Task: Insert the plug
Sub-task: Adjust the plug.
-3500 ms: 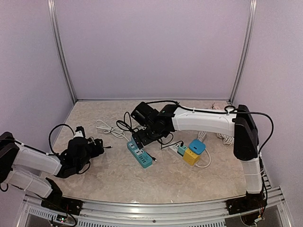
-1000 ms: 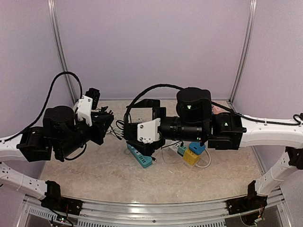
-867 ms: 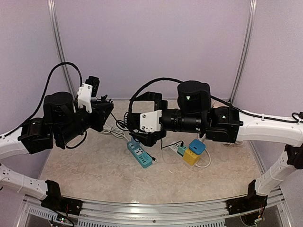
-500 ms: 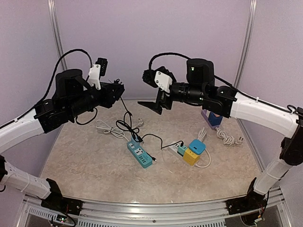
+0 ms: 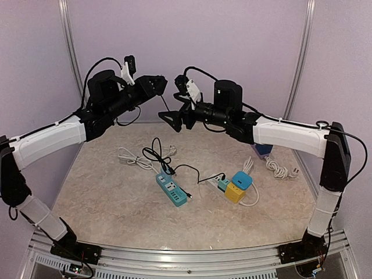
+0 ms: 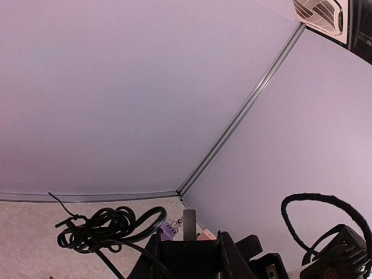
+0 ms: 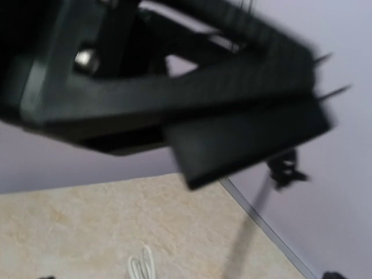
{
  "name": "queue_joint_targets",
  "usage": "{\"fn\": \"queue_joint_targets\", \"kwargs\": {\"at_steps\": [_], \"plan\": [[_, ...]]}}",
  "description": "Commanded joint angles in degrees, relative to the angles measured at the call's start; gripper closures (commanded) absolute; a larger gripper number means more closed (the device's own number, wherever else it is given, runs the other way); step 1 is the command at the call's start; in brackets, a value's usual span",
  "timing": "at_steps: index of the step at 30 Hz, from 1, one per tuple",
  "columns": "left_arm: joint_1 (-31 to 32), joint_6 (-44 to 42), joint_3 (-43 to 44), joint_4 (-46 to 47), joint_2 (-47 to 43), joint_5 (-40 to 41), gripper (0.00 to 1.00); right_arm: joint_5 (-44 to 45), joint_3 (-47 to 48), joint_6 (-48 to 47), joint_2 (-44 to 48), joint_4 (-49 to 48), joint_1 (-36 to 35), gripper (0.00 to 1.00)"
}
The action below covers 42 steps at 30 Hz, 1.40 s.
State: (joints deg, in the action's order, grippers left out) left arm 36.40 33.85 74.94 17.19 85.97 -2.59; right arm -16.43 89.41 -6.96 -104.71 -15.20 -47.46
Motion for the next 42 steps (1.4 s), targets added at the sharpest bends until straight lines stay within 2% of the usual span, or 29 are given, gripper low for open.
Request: {"fn": "queue_joint_targets", "kwargs": {"at_steps": [1,5,8,11,15,22,28,31,36,42], "plan": [[-1.89,-0.25,7.0,0.66,4.07,-12.17,1.0,-6.29,-0.09,-0.46,0.52,-5.85,2.52,0.0],[-4.32,-5.11,9.95,-9.83,4.96,-17.29,1.0,-13.59,-5.51,-15.84,6.78,0.35,6.49,0.0],[-3.88,-10.8,12.47,-15.52,4.3,-17.8,1.0,-21.18,-2.95,-24.86,7.36,10.22,10.0,0.0],[-2.19,-17.19,16.6,-24.35,4.87,-18.66,1.0,-20.78,0.95,-34.62,6.55,17.88,10.63,0.0],[-1.51,-20.12,15.03,-28.18,3.5,-20.86,1.0,-23.01,0.89,-47.73,7.5,18.67,10.64,0.0],[1.4,-24.13,9.46,-33.5,-2.32,-21.23,1.0,-24.95,1.67,-57.25,7.4,15.39,9.32,0.0],[3.74,-26.45,9.77,-36.17,-4.12,-22.98,1.0,-26.89,4.98,-64.01,6.03,20.06,6.94,0.0],[3.85,-25.85,9.33,-36.65,-4.36,-21.77,1.0,-24.0,5.6,-66.92,5.74,21.68,4.94,0.0],[4.06,-24.76,9.18,-36.86,-4.37,-22.3,1.0,-22.06,4.86,-69.54,5.8,21.41,2.63,0.01],[4.73,-24.75,9.03,-36.46,-3.93,-24.22,1.0,-23.72,7.27,-70.98,4.6,25.01,1.36,0.05]]}}
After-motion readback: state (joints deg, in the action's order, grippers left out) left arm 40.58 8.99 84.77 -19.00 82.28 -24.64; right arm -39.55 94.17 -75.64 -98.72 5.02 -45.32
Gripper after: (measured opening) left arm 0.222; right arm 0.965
